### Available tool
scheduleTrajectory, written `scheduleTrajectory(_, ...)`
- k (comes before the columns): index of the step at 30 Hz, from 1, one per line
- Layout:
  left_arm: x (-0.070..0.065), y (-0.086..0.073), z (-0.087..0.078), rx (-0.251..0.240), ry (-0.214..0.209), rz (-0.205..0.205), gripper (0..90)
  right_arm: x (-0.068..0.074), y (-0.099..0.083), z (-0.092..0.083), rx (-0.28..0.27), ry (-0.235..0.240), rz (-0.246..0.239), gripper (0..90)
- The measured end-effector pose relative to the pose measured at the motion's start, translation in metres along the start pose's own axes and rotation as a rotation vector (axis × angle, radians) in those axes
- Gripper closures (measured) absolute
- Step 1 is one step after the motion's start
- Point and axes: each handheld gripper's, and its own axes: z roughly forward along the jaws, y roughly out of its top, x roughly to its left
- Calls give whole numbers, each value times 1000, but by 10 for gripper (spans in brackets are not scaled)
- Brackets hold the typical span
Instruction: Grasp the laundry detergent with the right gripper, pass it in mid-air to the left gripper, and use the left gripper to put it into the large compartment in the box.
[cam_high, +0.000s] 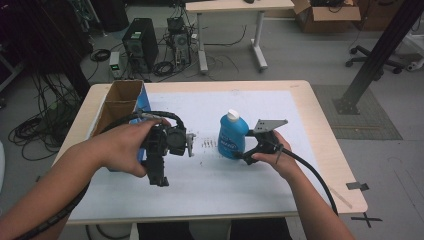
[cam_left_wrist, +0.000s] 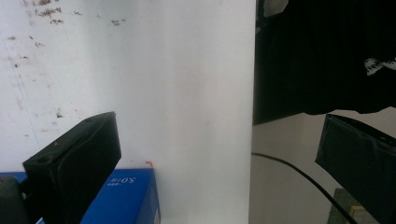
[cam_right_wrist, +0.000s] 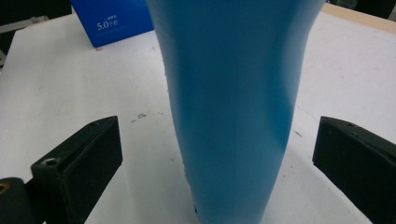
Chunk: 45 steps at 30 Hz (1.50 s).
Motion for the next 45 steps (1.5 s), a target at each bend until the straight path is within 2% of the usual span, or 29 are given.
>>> scheduleTrajectory(13, -1, -4, 3, -4, -2, -3, 2, 0, -5, 13, -63, -46, 55, 11)
scheduleTrajectory(21, 0, -7, 5, -7, -4, -5, 2, 1, -9, 18, -75, -68, 77, 11)
scheduleTrajectory(29, 0, -8, 6, -9, -3, -8, 2, 3, -9, 19, -94, -90, 65, 87)
scheduleTrajectory(45, 0, -6, 1, -7, 8, -3, 2, 6, -9, 20, -108, -80, 41, 207)
